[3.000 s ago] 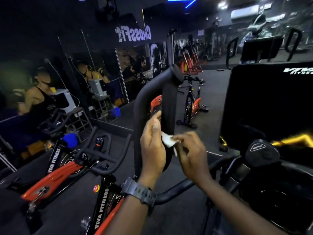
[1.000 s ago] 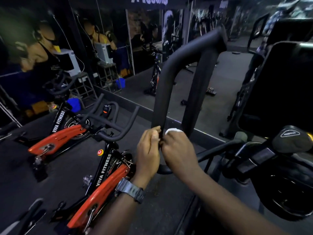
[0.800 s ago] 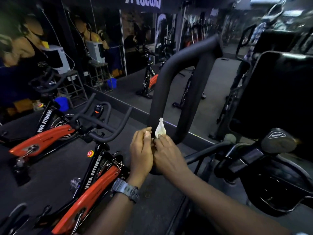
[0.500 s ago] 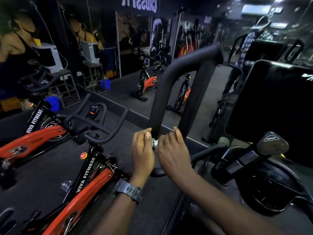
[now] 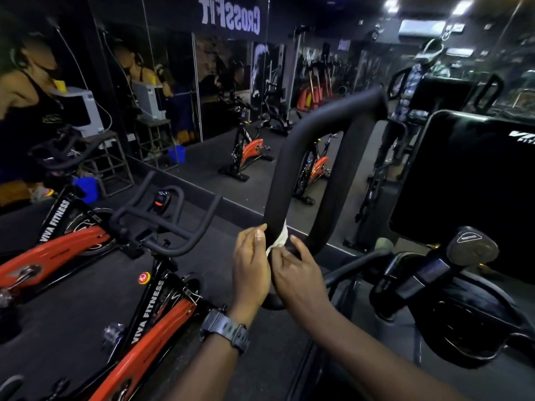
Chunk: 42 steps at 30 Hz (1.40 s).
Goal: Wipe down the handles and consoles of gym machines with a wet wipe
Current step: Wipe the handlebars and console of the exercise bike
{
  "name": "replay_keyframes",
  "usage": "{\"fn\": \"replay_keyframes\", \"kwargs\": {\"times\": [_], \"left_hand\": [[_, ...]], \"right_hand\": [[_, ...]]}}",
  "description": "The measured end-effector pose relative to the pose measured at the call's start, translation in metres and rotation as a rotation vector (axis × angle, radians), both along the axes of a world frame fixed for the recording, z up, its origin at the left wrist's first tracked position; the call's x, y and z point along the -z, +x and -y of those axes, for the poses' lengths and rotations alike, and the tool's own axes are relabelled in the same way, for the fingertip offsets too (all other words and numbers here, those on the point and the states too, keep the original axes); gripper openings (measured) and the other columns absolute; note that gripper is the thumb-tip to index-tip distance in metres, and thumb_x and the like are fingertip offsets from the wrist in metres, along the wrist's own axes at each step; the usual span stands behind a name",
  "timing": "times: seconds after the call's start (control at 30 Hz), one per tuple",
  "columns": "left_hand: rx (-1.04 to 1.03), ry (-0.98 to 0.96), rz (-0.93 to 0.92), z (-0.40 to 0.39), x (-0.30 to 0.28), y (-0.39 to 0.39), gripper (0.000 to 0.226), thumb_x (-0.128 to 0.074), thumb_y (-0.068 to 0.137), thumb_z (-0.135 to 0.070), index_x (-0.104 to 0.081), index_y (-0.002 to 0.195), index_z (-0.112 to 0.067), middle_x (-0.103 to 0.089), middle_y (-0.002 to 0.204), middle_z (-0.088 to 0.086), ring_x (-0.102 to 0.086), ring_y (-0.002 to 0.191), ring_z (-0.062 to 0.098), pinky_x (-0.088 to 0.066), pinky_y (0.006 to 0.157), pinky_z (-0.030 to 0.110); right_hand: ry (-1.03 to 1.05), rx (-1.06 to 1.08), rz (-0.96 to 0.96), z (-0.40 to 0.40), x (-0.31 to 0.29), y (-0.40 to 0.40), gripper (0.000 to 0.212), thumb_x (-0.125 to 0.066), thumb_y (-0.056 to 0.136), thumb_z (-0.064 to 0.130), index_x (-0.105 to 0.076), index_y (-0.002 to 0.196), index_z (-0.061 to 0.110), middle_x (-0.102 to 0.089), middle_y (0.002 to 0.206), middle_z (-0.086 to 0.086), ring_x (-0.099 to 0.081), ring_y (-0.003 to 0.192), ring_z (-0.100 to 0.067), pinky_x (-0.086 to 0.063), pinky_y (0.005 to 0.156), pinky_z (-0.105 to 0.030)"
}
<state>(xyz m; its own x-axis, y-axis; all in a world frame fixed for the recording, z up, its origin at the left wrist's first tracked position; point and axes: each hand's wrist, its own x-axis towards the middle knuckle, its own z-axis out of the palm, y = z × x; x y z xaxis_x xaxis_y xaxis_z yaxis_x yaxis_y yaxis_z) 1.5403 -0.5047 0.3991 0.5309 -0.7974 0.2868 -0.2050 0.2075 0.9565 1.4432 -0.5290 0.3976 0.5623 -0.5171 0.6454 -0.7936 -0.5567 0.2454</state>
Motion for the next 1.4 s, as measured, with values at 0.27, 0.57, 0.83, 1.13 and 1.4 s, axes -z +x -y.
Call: {"fn": "replay_keyframes", "kwargs": {"times": [0.27,0.57,0.83,1.13,1.4], "left_hand": [[0.004,-0.029,-0.054,0.007,0.001,0.003,0.029,-0.039,0.108,-0.027,-0.067,0.114,-0.022,-0.060,0.118,-0.003,-0.061,0.109,0.009,-0.043,0.085,0.008],[0.087,-0.064,-0.300,0.021,-0.013,0.007,0.054,-0.029,0.101,-0.064,-0.069,0.111,-0.028,-0.074,0.109,-0.005,-0.067,0.109,0.008,-0.050,0.096,0.025],[0.146,-0.081,-0.376,0.023,-0.020,0.007,0.068,-0.022,0.093,-0.061,-0.068,0.116,-0.017,-0.075,0.110,0.000,-0.069,0.109,0.011,-0.049,0.093,0.022],[0.186,-0.025,-0.336,0.016,-0.020,0.008,0.074,-0.023,0.094,-0.066,-0.063,0.133,-0.017,-0.070,0.125,-0.004,-0.063,0.119,0.004,-0.047,0.103,0.022],[0.423,-0.001,-0.335,0.037,-0.061,0.020,0.069,-0.014,0.101,-0.056,-0.058,0.133,-0.014,-0.073,0.111,-0.014,-0.066,0.102,-0.009,-0.048,0.083,0.006]], "right_hand": [[0.163,0.073,0.109,0.008,-0.010,0.009,0.024,-0.038,0.082,0.009,-0.061,0.078,0.013,-0.065,0.061,-0.003,-0.066,0.061,-0.019,-0.046,0.095,-0.031],[0.653,0.094,1.074,-0.009,-0.031,0.027,0.034,-0.051,0.100,0.022,-0.060,0.132,0.021,-0.074,0.103,-0.004,-0.070,0.091,-0.022,-0.054,0.078,-0.030],[0.608,0.068,1.491,0.019,-0.049,0.035,0.029,-0.051,0.098,0.027,-0.066,0.122,0.034,-0.073,0.114,0.003,-0.067,0.105,-0.011,-0.052,0.096,-0.031],[0.305,0.046,1.295,0.063,-0.121,0.058,0.039,-0.040,0.103,0.013,-0.050,0.140,0.007,-0.066,0.123,-0.012,-0.060,0.111,-0.025,-0.041,0.088,-0.020],[0.566,0.060,1.111,0.020,-0.015,0.052,0.031,-0.037,0.105,0.016,-0.055,0.127,0.006,-0.067,0.113,-0.010,-0.063,0.104,-0.021,-0.043,0.078,-0.023]]}}
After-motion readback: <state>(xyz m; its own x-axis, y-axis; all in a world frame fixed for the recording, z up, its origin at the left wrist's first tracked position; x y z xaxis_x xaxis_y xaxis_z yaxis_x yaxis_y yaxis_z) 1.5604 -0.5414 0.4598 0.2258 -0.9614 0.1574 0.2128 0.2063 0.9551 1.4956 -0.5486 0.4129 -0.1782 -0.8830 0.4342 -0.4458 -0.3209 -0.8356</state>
